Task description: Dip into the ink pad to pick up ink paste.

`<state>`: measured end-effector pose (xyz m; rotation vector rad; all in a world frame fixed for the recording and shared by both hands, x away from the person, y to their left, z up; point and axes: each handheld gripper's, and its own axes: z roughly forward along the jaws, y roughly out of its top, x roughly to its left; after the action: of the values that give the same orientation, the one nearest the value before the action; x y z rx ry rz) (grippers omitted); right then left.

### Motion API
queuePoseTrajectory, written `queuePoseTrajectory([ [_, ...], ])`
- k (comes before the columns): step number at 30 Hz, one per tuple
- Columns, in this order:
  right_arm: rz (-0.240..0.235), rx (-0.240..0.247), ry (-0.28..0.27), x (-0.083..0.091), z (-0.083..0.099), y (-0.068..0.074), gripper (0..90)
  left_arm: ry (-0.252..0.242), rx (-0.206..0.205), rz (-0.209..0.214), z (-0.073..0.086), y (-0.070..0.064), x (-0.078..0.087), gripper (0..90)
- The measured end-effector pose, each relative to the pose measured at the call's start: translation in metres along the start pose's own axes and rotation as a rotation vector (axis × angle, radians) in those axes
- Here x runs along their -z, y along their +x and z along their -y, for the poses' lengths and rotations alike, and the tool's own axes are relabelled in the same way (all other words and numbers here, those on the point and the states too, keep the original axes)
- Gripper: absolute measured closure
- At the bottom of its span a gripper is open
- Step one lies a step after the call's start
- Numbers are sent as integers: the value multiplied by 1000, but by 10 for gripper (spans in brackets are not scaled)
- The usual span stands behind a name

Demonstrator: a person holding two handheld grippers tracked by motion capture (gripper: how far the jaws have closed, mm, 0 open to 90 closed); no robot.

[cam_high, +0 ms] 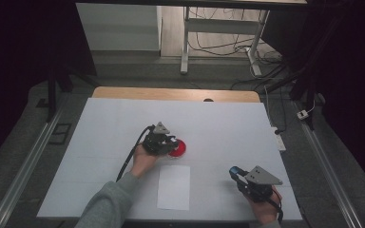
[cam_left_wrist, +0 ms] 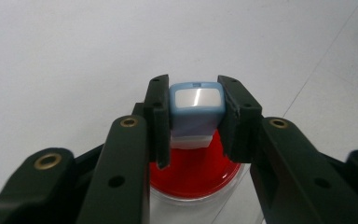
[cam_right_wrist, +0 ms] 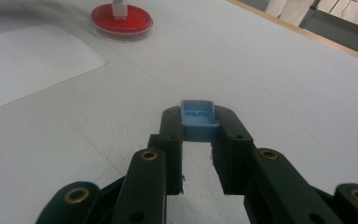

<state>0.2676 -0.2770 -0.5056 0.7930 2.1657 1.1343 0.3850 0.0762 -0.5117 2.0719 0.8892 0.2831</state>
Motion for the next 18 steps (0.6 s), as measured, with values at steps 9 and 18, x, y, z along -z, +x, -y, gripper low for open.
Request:
queuePoseTrajectory([
  [9, 5, 3, 3, 0, 0, 0, 738, 6, -8, -4, 1, -1, -3, 672],
  [18, 0, 2, -2, 0, 0, 1, 738, 6, -11, -6, 2, -1, -4, 672],
])
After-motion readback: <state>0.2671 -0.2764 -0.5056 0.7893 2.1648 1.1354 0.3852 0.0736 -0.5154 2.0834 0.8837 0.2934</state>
